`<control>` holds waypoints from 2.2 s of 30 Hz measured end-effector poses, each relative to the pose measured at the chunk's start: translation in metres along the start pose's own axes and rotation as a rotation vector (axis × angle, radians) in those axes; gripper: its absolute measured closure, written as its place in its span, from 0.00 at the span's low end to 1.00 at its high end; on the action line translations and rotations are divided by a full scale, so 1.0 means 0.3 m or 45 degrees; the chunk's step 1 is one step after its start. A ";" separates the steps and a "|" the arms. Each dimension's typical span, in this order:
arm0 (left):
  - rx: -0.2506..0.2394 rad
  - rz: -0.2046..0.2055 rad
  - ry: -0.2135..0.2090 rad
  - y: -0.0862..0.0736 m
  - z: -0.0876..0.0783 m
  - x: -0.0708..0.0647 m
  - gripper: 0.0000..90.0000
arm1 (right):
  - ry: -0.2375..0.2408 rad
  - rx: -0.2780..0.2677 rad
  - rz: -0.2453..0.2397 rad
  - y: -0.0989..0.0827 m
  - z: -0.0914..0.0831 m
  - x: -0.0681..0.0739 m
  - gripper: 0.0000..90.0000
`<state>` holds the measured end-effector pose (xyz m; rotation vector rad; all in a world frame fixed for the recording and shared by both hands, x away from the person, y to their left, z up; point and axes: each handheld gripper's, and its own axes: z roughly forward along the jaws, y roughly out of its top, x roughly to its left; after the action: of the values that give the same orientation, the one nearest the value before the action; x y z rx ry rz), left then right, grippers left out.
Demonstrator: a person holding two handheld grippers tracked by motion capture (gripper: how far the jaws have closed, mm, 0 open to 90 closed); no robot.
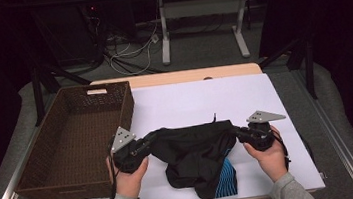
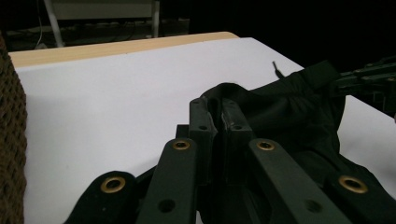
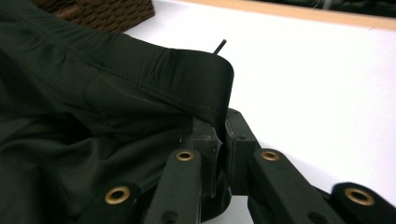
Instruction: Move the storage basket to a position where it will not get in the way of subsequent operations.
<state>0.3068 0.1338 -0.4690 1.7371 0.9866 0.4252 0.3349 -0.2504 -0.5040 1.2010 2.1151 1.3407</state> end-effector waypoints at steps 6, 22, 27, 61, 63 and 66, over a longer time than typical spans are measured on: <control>-0.018 0.001 -0.001 0.025 0.047 0.000 0.95 | -0.066 -0.038 -0.028 0.035 -0.042 -0.015 0.95; -0.032 0.036 -0.054 0.095 0.142 -0.030 0.95 | -0.229 -0.162 -0.116 0.153 -0.164 -0.057 0.95; -0.042 0.032 -0.039 0.114 0.155 -0.010 0.95 | -0.234 -0.154 -0.107 0.159 -0.143 -0.063 0.95; 0.169 -0.144 0.122 -0.031 0.313 0.176 0.94 | -0.225 0.126 -0.095 0.034 0.144 -0.101 0.91; 0.180 -0.143 0.128 -0.034 0.316 0.184 0.94 | -0.209 0.130 -0.089 0.029 0.149 -0.100 0.90; 0.193 -0.150 0.144 -0.039 0.317 0.191 0.94 | -0.194 0.147 -0.089 0.019 0.159 -0.093 0.85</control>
<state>0.4016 0.1220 -0.5267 1.7943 1.2225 0.3843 0.3858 -0.2454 -0.5258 1.2207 2.1284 1.0748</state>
